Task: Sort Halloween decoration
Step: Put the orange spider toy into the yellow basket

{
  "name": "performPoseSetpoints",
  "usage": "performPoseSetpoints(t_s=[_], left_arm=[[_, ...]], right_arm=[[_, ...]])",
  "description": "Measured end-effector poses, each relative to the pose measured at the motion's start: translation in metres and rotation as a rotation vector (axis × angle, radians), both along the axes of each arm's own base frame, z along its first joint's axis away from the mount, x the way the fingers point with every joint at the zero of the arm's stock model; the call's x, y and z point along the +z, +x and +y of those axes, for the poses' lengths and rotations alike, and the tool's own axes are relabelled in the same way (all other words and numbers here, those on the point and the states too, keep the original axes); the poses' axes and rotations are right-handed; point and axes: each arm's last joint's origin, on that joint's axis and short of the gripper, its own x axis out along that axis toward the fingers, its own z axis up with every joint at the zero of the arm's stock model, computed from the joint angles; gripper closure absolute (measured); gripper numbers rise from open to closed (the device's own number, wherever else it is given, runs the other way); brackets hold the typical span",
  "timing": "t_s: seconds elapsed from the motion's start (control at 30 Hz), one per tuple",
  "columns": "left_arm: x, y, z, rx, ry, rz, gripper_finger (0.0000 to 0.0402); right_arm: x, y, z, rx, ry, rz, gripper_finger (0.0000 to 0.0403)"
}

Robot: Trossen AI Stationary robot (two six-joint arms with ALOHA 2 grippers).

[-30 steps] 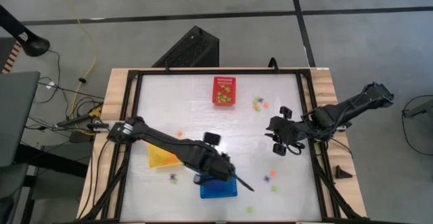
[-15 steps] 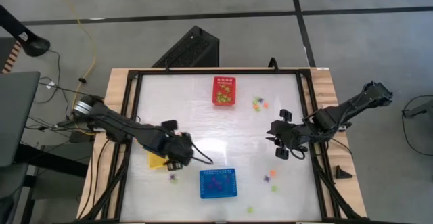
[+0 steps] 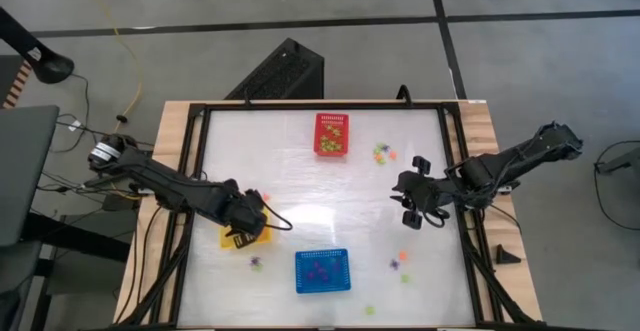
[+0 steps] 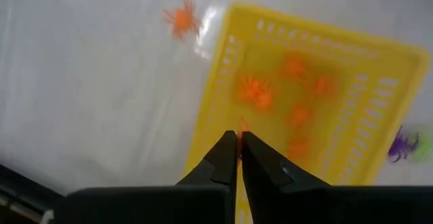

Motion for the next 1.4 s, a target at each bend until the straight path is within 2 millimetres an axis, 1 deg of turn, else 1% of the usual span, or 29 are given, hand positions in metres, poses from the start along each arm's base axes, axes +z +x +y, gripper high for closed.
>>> performPoseSetpoints(t_s=[0.13,0.33,0.43,0.53,0.63,0.7,0.77,0.87,0.97,1.07,1.13,1.23,1.33,1.4], left_arm=[[-0.001,0.002,-0.002,0.012,-0.047,0.003,0.0367],[0.004,0.004,-0.003,0.011,-0.064,-0.009,0.0305],[0.006,0.007,0.001,-0.01,-0.08,-0.01,0.0279],[0.011,0.013,0.011,-0.034,-0.022,-0.042,0.0263],[0.016,0.025,0.026,-0.027,0.071,-0.134,0.0257],[0.019,0.035,0.038,-0.027,0.08,-0.199,0.0256],[0.02,0.044,0.052,-0.024,0.051,-0.253,0.0256],[0.02,0.064,0.075,-0.03,0.02,-0.362,0.0255],[0.016,0.087,0.094,-0.069,0.028,-0.497,0.0255],[0.004,0.116,0.108,-0.147,0.034,-0.633,0.0255],[-0.006,0.135,0.116,-0.196,0.03,-0.745,0.0255],[-0.021,0.169,0.129,-0.23,0.071,-0.887,0.0255],[-0.035,0.204,0.137,-0.259,0.11,-0.947,0.0255],[-0.043,0.229,0.137,-0.286,0.093,-0.952,0.0255]], right_arm=[[0.0,0.0,0.0,0.002,0.0,0.0,0.0268],[0.0,0.0,0.0,0.005,-0.002,0.001,0.0268],[0.0,0.0,0.0,0.006,-0.003,0.001,0.0269],[0.0,0.0,0.0,0.006,-0.004,0.001,0.0269],[0.0,0.0,0.0,0.005,-0.006,0.001,0.0269],[0.0,0.0,-0.001,0.001,-0.005,-0.001,0.0269],[0.0,0.001,-0.001,0.0,-0.006,-0.002,0.0269],[0.001,0.001,-0.001,0.027,-0.028,0.0,0.0269],[0.0,0.001,-0.001,0.036,-0.036,0.003,0.0269],[0.0,0.001,-0.001,0.037,-0.038,0.005,0.0269],[0.0,0.0,-0.001,0.049,-0.051,0.011,0.0269],[0.0,0.0,-0.001,0.051,-0.061,0.011,0.0269],[-0.001,-0.001,-0.002,0.052,-0.067,0.029,0.0269],[-0.003,-0.003,-0.001,0.052,-0.07,0.056,0.0269]])
